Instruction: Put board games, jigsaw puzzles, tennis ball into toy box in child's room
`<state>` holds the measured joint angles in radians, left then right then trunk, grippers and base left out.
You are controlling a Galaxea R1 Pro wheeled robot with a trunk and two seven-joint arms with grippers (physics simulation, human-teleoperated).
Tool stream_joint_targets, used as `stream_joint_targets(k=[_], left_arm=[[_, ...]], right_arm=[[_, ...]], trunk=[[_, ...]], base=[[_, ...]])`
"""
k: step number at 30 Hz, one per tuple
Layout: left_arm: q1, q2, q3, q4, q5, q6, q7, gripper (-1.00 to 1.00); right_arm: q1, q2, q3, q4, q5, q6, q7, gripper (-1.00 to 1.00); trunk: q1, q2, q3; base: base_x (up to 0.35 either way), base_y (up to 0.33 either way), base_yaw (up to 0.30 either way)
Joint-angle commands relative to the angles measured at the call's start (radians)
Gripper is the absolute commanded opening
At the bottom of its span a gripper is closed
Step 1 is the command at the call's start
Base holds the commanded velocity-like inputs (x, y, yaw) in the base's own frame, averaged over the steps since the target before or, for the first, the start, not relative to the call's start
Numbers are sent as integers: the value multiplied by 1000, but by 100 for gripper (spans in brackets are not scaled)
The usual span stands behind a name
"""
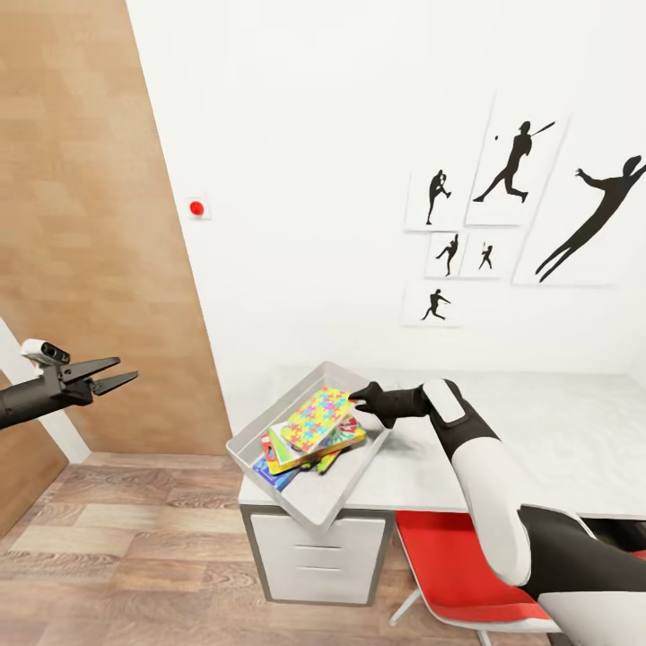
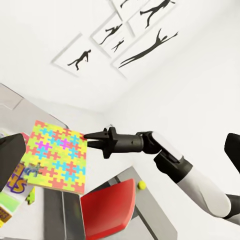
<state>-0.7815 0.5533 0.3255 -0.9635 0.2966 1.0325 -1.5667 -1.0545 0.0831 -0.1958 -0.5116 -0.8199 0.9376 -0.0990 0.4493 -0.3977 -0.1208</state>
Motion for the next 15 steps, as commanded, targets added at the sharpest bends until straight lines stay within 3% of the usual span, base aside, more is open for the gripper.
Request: stream_joint_targets(k=[1, 15], left_arm=[[-1, 0, 0, 0, -1, 11, -4, 100], [-1, 0, 1, 0, -1, 11, -4, 100]], right_arm=[[-2, 1, -7, 1, -8, 3, -11, -100], [-2, 1, -5, 5, -5, -2, -13, -100]], trunk=[[1, -2, -2], [1, -2, -2]], base=[[14, 21, 0], [47, 45, 0]])
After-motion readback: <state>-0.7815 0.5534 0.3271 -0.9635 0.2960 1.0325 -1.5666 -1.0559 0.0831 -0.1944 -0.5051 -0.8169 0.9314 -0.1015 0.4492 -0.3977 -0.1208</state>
